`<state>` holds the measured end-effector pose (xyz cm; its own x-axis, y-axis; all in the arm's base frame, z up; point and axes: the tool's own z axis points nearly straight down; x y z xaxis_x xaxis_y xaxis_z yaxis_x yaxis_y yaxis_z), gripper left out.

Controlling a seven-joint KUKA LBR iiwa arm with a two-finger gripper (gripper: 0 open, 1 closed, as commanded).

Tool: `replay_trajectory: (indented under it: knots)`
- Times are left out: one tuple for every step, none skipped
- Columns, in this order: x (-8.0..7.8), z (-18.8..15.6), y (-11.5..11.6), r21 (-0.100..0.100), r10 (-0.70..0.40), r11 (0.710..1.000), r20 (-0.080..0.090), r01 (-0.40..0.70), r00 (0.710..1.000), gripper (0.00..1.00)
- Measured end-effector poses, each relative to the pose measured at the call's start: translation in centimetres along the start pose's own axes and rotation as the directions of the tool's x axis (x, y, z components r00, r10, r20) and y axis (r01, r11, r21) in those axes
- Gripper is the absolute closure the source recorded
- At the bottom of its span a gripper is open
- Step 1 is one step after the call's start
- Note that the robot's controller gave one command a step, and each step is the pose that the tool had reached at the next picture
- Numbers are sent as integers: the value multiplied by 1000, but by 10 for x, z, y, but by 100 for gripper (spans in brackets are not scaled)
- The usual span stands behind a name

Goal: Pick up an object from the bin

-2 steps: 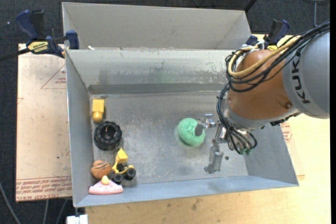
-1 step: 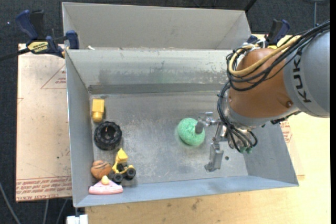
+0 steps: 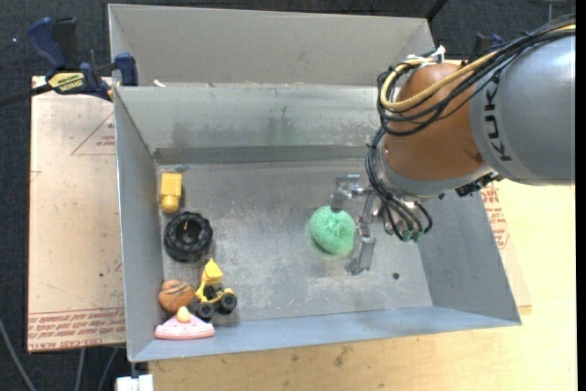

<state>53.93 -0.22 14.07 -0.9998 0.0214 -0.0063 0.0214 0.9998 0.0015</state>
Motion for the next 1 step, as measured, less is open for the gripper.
replay_trajectory:
  knots:
    - [-22,50,4,0,125,992,-2,-125,992,100]
